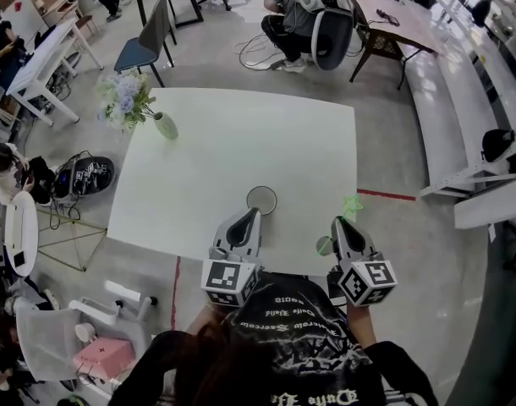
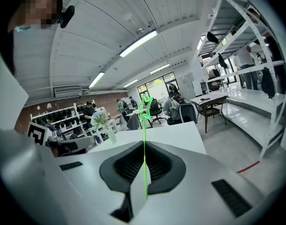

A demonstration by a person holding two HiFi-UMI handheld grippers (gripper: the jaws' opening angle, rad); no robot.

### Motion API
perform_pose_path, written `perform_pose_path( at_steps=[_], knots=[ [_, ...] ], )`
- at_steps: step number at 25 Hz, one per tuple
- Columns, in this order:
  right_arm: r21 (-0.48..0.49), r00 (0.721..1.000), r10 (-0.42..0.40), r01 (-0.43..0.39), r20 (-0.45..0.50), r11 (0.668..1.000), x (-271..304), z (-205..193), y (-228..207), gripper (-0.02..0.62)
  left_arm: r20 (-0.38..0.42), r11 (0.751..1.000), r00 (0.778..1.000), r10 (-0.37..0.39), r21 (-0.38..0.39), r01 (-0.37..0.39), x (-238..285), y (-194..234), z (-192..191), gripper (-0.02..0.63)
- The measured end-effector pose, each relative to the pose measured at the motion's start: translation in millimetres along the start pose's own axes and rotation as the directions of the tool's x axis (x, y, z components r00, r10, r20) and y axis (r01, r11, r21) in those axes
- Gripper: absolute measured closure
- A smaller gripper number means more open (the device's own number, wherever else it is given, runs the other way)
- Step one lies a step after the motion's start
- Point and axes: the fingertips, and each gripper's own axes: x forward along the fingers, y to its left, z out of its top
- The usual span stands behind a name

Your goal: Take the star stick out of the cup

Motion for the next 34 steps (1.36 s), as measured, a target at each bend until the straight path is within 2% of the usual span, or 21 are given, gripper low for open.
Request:
perform_pose_path(
  at_steps=[8, 21, 34],
  knots=[
    [-0.012, 1.0, -0.005, 0.005, 0.002, 1.0, -1, 0, 3, 0.58, -0.014, 1.0, 1.0, 0.009, 0.011, -0.009, -7, 0, -8, 0.588],
    [-0.088, 0.998, 0.056, -0.055, 0.009, 0.995, 14, 0, 25, 0.581, -0.051, 1.0, 0.999, 0.017, 0.017, -0.016, -11, 4, -15, 0.588],
    [-0.109, 0.998, 0.059, -0.056, 0.023, 0.992, 16, -4, 36, 0.581, -0.051, 0.999, 0.998, 0.039, 0.025, -0.038, -22, 15, -15, 0.588]
  ],
)
